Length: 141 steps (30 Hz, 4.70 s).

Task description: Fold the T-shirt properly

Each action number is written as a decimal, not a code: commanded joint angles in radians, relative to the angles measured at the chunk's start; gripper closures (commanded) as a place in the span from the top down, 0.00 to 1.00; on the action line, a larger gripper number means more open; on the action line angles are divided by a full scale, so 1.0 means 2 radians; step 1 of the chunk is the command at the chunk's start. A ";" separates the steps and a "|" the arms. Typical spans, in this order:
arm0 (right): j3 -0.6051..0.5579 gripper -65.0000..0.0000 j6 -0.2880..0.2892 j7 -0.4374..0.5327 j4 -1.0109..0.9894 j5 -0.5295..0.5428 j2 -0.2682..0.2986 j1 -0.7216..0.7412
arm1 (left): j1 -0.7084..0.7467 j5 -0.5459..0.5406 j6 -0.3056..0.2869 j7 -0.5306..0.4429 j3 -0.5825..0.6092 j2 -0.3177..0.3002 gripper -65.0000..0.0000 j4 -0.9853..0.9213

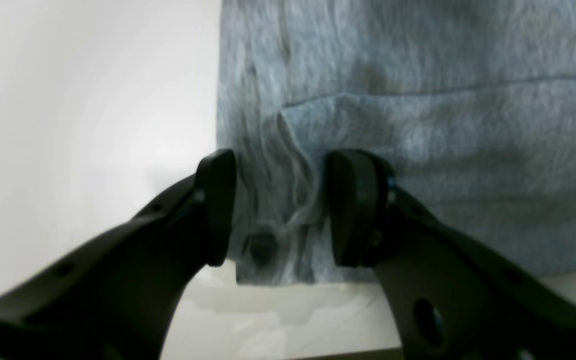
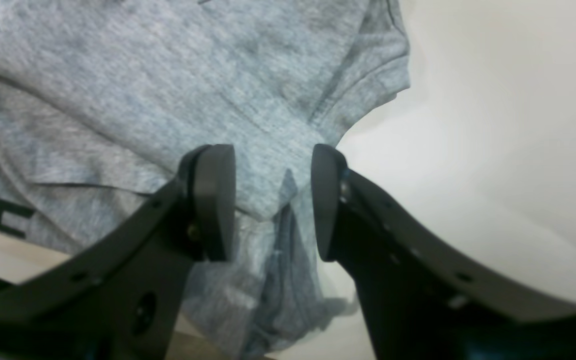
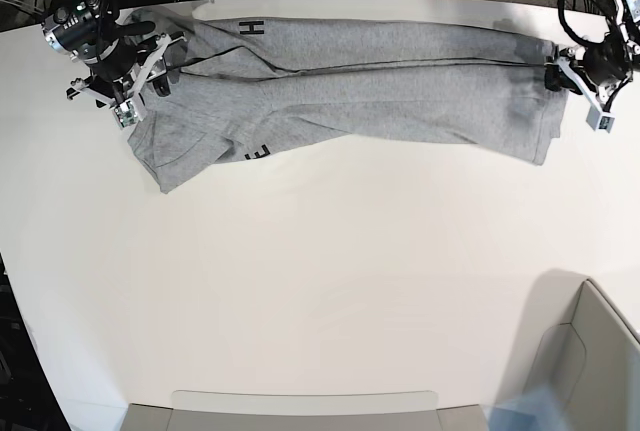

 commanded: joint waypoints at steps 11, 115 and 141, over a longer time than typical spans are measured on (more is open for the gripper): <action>0.000 0.38 0.012 0.007 0.006 0.004 0.005 0.002 | -0.003 0.005 0.000 -0.012 0.014 -0.010 0.47 -0.025; -0.034 0.38 0.012 0.007 -0.012 0.004 0.005 0.017 | -0.029 0.230 0.000 0.127 0.026 0.268 0.00 0.288; -0.043 0.38 0.012 0.009 -0.043 0.004 0.007 0.023 | 0.008 0.210 0.000 0.127 0.102 0.291 0.00 0.290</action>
